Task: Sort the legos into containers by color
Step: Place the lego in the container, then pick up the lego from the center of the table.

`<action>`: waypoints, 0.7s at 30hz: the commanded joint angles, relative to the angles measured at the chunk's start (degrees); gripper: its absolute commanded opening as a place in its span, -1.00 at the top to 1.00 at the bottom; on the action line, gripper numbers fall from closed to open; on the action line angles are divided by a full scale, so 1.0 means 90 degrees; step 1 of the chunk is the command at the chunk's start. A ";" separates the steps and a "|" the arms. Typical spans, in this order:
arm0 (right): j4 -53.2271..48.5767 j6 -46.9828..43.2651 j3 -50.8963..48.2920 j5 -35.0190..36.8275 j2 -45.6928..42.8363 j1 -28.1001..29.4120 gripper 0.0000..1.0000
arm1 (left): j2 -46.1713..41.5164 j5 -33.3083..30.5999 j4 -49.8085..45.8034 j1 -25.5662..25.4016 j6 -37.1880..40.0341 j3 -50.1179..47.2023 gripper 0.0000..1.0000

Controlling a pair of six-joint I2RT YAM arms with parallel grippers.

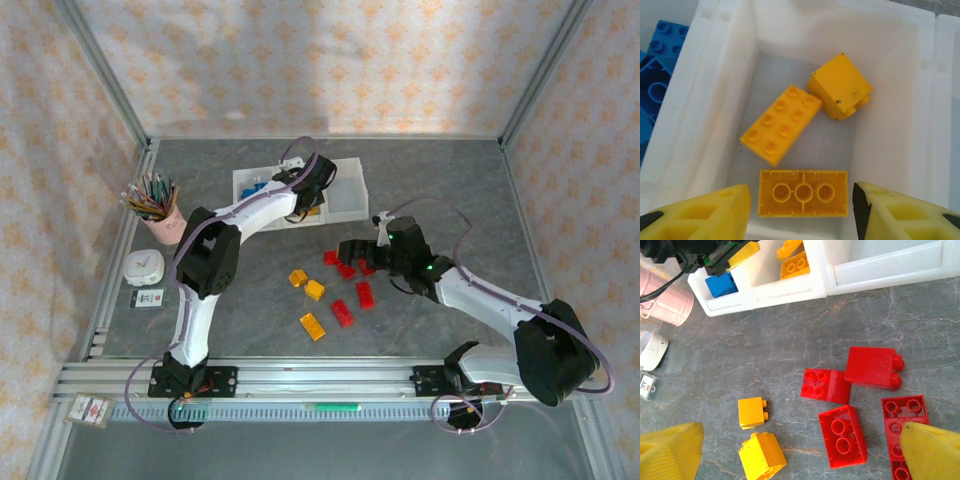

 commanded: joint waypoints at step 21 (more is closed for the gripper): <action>-0.0803 -0.0087 -0.0397 -0.0380 -0.0315 -0.0035 -0.99 | -0.2935 0.0491 0.0093 -0.1698 -0.0924 -0.4294 -0.49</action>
